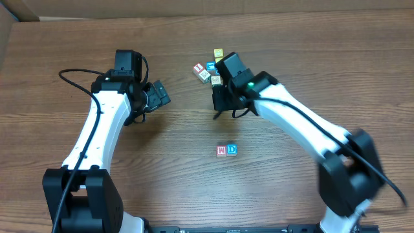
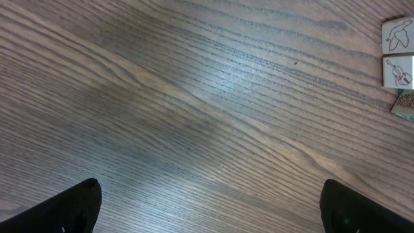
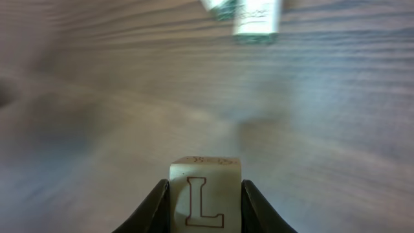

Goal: Flip 4 blocks

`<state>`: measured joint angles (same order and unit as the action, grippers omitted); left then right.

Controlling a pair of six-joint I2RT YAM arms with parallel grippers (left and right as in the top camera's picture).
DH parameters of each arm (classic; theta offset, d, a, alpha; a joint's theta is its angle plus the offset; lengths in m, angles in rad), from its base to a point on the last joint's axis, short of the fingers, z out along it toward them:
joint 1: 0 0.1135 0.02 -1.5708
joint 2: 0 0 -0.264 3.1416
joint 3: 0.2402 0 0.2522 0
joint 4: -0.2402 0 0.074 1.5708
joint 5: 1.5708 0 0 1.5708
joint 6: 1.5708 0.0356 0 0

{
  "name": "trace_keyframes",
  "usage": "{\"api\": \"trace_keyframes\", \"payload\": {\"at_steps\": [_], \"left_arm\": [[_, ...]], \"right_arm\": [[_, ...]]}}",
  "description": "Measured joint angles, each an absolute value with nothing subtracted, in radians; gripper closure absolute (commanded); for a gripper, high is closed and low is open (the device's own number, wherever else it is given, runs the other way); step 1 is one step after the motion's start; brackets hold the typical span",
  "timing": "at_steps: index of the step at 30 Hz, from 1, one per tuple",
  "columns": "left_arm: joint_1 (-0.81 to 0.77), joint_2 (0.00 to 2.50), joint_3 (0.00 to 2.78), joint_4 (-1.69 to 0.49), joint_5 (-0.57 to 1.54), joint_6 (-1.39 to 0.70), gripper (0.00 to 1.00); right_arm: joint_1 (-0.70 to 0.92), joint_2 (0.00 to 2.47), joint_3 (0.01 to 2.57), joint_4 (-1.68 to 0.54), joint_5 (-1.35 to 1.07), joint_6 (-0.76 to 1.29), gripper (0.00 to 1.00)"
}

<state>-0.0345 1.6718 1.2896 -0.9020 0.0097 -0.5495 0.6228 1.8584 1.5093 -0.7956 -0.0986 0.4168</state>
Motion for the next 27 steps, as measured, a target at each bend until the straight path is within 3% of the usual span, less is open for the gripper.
{"api": "trace_keyframes", "payload": {"at_steps": [5,11,18,27], "left_arm": [[-0.035,1.672,1.29,-0.902,0.01,-0.55,0.0],[-0.035,1.672,1.29,-0.902,0.01,-0.55,0.0],[-0.035,1.672,1.29,-0.902,0.01,-0.55,0.0],[-0.035,1.672,1.29,-0.902,0.01,-0.55,0.0]], "right_arm": [[0.719,1.749,1.538,-0.932,-0.142,0.442,0.8],[0.836,1.772,1.437,-0.923,-0.115,0.585,0.78],[0.941,1.789,1.26,-0.757,-0.004,0.765,0.77],[0.981,1.79,1.188,-0.661,0.101,0.82,0.69]]}}
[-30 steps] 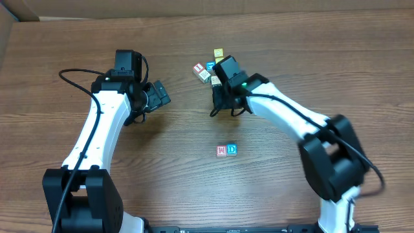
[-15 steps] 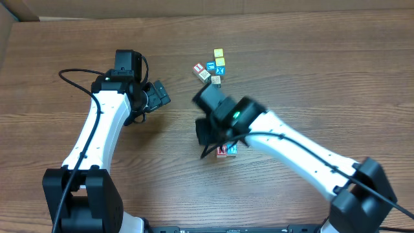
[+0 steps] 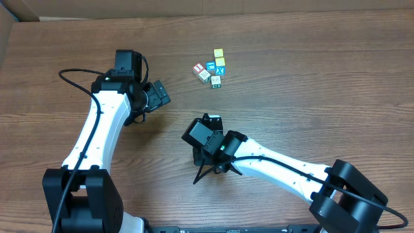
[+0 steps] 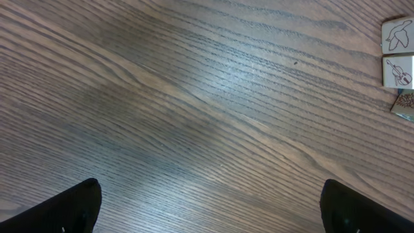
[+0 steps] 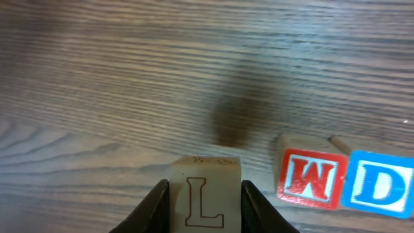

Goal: Flip 4 blocks

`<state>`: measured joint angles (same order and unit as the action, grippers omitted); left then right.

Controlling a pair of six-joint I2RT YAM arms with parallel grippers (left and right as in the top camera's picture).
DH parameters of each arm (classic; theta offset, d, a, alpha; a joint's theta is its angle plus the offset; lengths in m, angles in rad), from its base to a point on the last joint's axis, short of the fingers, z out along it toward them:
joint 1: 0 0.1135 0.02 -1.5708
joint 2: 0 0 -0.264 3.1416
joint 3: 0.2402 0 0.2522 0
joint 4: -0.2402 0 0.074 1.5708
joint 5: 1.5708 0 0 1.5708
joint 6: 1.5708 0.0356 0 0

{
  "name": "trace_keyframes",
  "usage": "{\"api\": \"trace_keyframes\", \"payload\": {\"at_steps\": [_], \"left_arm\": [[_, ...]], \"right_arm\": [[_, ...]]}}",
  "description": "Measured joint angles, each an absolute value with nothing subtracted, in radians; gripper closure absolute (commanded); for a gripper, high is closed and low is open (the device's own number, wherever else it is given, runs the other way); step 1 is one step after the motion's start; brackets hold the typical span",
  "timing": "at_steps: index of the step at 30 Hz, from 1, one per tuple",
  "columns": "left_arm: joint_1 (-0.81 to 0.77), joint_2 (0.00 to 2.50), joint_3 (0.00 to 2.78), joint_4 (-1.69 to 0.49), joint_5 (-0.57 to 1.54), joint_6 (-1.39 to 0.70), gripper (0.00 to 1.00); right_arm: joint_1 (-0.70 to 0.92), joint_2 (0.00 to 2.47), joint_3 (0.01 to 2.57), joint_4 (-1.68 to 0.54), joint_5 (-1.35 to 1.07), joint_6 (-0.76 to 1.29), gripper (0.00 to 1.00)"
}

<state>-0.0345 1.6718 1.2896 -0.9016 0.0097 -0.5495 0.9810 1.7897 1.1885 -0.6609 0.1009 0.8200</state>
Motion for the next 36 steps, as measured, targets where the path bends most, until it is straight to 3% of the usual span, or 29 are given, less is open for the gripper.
{"api": "trace_keyframes", "payload": {"at_steps": [14,23,27,29,32,34,36], "left_arm": [[-0.035,1.672,1.29,-0.902,0.01,-0.55,0.0],[-0.035,1.672,1.29,-0.902,0.01,-0.55,0.0],[-0.035,1.672,1.29,-0.902,0.01,-0.55,0.0],[-0.035,1.672,1.29,-0.902,0.01,-0.55,0.0],[-0.035,1.672,1.29,-0.901,0.009,-0.55,0.0],[-0.035,1.672,1.29,-0.902,0.01,-0.55,0.0],[-0.035,1.672,1.29,-0.902,0.009,-0.55,0.0]], "right_arm": [[0.981,1.8,1.188,-0.632,0.131,0.833,0.66],[0.982,1.808,1.188,-0.632,0.13,0.839,0.37],[0.982,1.808,1.188,-0.604,0.131,0.833,0.38],[0.982,1.808,1.188,-0.574,0.131,0.816,0.49],[0.982,1.808,1.188,-0.517,0.128,0.796,0.8],[0.982,1.808,1.188,-0.485,0.119,0.787,0.92],[0.982,1.808,1.188,-0.462,0.103,0.785,0.96]]}}
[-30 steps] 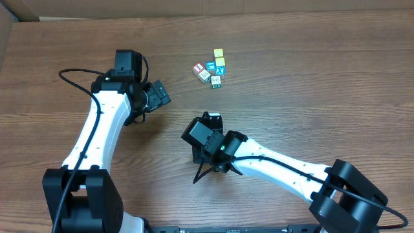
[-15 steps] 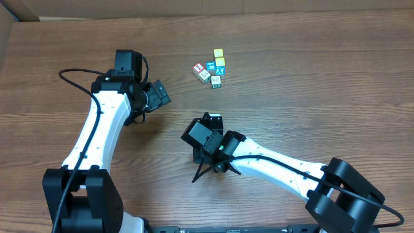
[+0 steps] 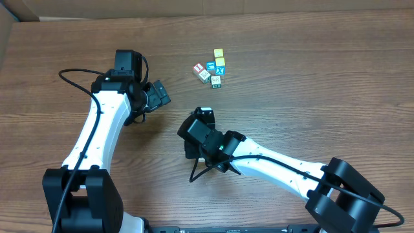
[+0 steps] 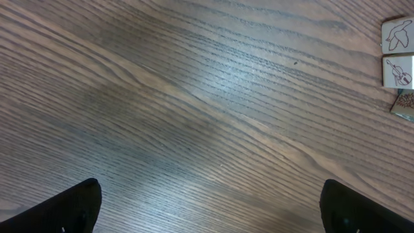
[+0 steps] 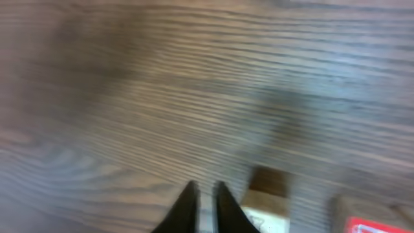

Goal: Flip 4 blocks

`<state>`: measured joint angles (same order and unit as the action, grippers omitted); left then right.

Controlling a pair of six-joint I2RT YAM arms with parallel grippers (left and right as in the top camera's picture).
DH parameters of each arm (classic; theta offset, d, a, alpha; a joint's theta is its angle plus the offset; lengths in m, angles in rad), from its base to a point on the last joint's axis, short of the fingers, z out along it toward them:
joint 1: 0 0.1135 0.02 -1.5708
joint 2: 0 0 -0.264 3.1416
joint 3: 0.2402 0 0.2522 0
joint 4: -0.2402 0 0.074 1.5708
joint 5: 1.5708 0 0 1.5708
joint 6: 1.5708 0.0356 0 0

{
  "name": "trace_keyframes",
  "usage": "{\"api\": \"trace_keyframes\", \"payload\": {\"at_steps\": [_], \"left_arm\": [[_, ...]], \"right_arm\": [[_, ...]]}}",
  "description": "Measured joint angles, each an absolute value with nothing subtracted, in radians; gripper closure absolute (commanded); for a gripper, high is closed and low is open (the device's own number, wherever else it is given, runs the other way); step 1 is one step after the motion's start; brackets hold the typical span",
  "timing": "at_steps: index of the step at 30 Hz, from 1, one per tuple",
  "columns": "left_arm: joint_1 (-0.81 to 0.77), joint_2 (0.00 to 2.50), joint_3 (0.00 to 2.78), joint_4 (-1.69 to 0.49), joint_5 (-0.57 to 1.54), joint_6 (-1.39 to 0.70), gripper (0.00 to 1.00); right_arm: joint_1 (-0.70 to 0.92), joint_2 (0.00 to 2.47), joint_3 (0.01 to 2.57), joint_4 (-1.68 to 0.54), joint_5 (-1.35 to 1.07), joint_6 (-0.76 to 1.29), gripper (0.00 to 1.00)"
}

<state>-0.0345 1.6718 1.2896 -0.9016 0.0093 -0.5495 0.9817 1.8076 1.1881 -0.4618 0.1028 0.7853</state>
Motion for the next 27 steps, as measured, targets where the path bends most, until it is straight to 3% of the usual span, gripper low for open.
{"api": "trace_keyframes", "payload": {"at_steps": [13,27], "left_arm": [[-0.035,1.672,1.29,-0.902,0.01,-0.55,0.0],[-0.035,1.672,1.29,-0.902,0.01,-0.55,0.0]], "right_arm": [[1.116,1.874,1.188,-0.465,0.094,0.785,0.96],[1.113,1.875,1.188,-0.544,0.159,0.82,0.96]]}}
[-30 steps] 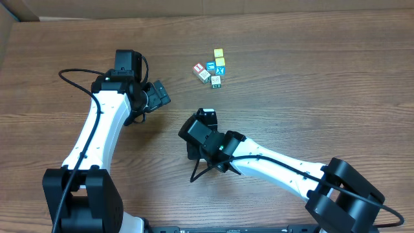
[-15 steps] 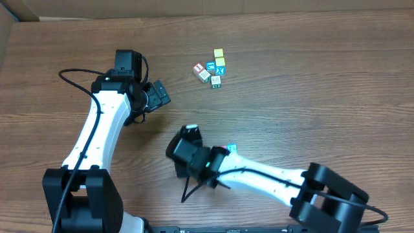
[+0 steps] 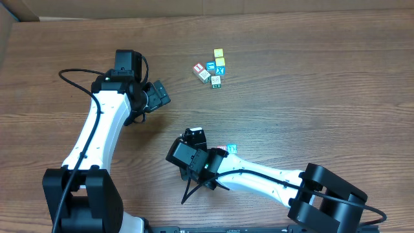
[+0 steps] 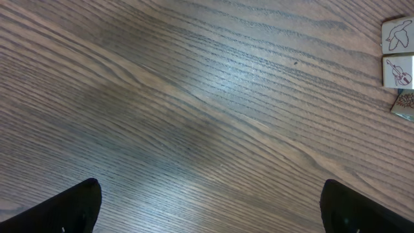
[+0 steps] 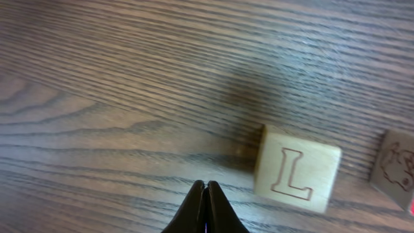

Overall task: Flip 4 blocks
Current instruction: 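Release the L block next to the M block and adjust right gripper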

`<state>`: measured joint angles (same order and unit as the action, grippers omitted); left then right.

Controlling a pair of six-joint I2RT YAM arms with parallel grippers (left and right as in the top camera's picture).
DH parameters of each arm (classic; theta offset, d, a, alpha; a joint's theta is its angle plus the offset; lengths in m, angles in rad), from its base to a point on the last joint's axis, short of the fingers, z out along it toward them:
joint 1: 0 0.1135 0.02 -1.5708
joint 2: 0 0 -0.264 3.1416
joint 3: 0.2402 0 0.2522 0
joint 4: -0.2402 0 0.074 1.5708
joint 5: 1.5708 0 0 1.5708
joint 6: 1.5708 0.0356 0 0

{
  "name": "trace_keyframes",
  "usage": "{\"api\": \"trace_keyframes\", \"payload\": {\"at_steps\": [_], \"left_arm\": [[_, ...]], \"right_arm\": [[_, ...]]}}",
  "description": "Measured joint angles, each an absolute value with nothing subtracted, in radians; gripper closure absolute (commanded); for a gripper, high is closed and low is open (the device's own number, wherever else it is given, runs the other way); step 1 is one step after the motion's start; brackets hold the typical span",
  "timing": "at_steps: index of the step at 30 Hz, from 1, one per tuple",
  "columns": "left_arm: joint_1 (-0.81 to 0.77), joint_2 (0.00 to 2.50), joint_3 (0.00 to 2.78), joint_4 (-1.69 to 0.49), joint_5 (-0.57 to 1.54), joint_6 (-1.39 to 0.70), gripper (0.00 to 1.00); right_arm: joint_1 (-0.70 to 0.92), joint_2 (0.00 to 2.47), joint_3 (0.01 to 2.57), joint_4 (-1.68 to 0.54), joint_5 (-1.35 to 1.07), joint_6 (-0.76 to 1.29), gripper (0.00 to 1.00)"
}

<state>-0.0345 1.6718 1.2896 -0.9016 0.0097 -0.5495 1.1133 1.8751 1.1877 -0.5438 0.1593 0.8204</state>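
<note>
A pale wooden block with a red letter L lies on the table in the right wrist view, free of the fingers. My right gripper is shut and empty, just left of it. A neighbouring block shows at the right edge. Overhead, a red block and a blue block sit beside the right wrist, which hides the L block. Several small blocks cluster at the back. My left gripper stands open over bare wood, with its fingers wide apart.
Wooden table all round. Three blocks show at the right edge of the left wrist view. The left arm stretches along the left side. A cable hangs below the right wrist.
My right wrist has shifted toward the front left. Its fingers, then nearly together, are now fully shut. The L block now shows sharp on the table to the right. The left arm is unchanged.
My right gripper held the L block near the cluster at the back. Then it held it at mid-table, beside the red W and blue D blocks. Then the block lay free on the table beside nearly closed fingers. Now it rests next to that pair, gripper shut and empty.
</note>
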Motion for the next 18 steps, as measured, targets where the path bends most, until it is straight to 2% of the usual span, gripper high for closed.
{"api": "trace_keyframes", "payload": {"at_steps": [18], "left_arm": [[-0.035,1.672,1.29,-0.902,0.009,-0.55,0.0]], "right_arm": [[1.068,1.875,1.187,-0.566,0.187,0.86,0.95]]}}
